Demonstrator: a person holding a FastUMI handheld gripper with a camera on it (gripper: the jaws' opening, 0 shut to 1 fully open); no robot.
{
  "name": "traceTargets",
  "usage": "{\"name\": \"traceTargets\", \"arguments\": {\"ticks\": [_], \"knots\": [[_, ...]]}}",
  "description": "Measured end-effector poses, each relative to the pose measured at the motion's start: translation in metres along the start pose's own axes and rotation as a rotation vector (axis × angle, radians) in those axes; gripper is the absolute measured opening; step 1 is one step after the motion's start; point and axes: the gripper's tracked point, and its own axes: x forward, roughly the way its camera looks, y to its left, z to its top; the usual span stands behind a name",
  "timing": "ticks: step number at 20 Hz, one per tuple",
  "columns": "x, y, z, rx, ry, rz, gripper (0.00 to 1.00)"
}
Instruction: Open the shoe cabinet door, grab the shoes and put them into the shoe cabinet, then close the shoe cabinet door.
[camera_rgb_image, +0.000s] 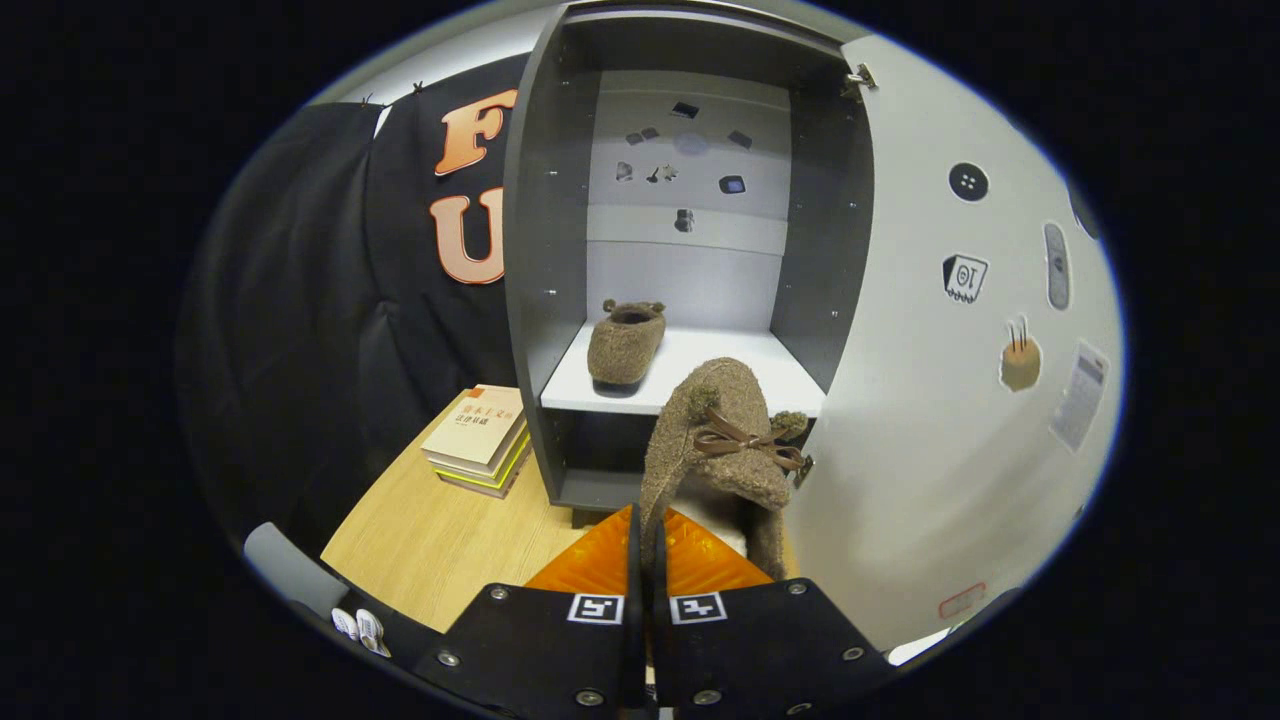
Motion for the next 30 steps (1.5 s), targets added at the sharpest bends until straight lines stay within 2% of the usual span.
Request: {"name": "traceTargets", "arguments": {"ticks": [7,13,21,25,30], "knots": [[0.053,-0.018,0.037,0.005,0.012,0.000,0.03],[0.123,-0.036,0.073,0.039,0.008,0.020,0.03],[0.204,-0.041,0.107,0.078,0.010,0.105,0.03],[0.231,-0.047,0.120,0.098,0.002,0.133,0.03],[0.255,-0.039,0.114,0.138,0.035,0.197,0.05]]}}
